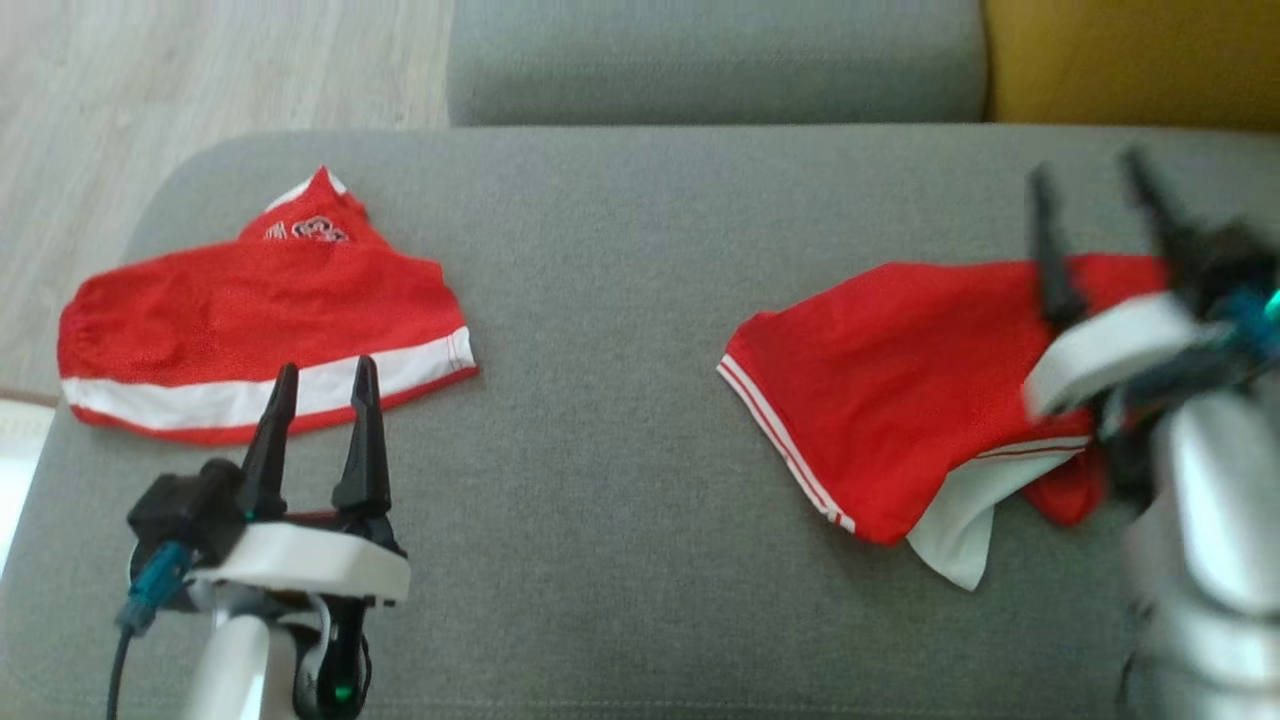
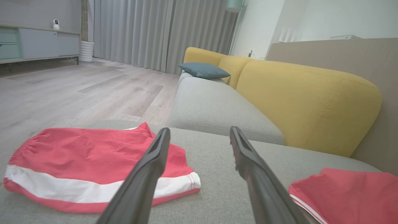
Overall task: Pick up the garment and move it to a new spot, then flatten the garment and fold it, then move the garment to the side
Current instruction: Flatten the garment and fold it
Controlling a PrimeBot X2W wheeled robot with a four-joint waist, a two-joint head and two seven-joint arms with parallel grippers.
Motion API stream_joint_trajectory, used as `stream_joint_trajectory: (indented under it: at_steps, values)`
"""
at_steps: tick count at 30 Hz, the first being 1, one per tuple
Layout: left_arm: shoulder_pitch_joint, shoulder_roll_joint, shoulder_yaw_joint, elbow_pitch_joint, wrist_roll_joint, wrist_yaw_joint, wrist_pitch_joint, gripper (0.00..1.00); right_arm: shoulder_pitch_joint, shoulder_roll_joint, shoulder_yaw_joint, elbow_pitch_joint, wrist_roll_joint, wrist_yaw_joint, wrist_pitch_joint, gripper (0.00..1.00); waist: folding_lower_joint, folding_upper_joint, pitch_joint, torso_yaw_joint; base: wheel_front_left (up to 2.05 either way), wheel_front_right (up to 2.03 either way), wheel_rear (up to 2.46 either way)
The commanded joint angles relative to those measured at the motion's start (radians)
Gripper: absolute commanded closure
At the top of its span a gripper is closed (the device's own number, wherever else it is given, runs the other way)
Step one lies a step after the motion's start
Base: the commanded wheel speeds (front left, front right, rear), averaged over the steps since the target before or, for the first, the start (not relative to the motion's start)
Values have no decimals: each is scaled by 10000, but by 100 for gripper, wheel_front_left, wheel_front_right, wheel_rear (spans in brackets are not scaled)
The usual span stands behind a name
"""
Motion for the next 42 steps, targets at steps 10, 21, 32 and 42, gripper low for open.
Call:
stream_joint_trajectory:
  at_steps: [10,21,32,42]
  values:
    - [252,63,-30,-705,-165,165,-76,0,3182,1063,1690,-1801,919,-7,-1318,0,0,-1,-523,-380,0,0,0]
    - [320,63,-373,-625,-48,61,-76,0,4283,1086,1784,-1540,1756,-7,-1804,0,0,-1,-523,-576,0,0,0]
    - [325,62,-573,-510,-88,27,-76,0,3948,1087,1378,-125,2873,-7,-692,0,0,-1,-231,-297,0,0,0]
    - [-29,62,-734,-413,-112,-48,-76,0,2935,1088,1629,1513,4299,-7,-455,0,0,-1,383,317,0,0,0]
